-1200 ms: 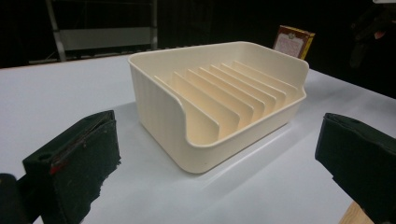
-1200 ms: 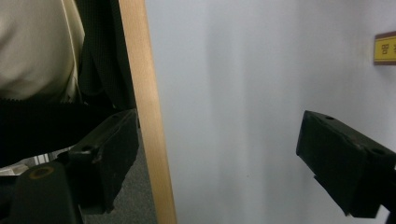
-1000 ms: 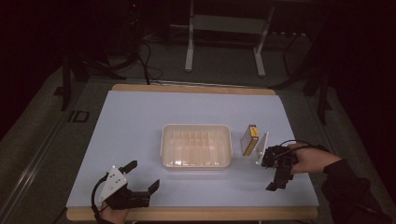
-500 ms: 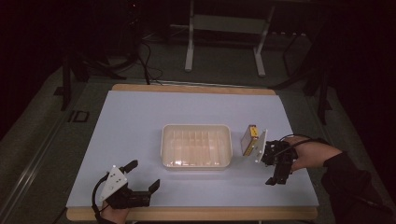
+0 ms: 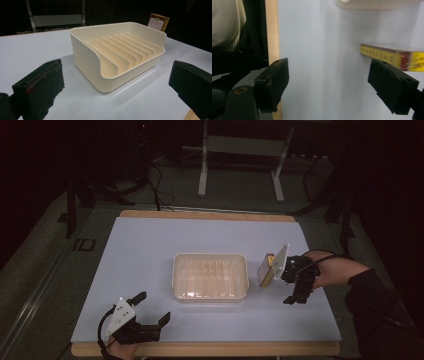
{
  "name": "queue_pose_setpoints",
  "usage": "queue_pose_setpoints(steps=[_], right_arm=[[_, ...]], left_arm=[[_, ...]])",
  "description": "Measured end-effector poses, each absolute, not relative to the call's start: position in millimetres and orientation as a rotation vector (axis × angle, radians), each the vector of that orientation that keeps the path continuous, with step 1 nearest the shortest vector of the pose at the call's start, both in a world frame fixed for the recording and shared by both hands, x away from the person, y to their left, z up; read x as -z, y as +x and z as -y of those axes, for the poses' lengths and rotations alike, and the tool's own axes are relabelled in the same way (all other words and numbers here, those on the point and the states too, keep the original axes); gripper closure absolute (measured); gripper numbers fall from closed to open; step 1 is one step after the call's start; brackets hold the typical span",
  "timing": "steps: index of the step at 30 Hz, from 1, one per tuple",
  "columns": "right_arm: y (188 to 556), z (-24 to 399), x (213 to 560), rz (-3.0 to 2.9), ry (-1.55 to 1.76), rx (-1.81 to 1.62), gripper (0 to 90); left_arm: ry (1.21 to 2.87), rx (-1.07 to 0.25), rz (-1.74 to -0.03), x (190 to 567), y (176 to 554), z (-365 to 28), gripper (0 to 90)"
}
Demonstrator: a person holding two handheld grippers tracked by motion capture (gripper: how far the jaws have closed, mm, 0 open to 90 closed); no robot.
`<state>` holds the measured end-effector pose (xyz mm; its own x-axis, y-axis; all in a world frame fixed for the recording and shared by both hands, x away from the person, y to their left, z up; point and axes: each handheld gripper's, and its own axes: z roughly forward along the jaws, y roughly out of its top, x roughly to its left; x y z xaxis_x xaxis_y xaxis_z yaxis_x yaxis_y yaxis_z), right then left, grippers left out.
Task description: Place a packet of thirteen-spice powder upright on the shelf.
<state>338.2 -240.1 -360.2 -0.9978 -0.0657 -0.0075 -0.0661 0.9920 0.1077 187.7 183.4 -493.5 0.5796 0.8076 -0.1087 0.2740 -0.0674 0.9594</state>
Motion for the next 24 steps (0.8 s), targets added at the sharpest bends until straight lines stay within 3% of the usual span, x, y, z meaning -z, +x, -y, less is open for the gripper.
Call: queue_pose_setpoints(steps=[24], right_arm=[[383.7,236.2,339.6,-3.06,-0.042,-0.174,17.8]], left_arm=[[1.647,-0.539,-0.91,494.7,186.5,-181.0,0.0]])
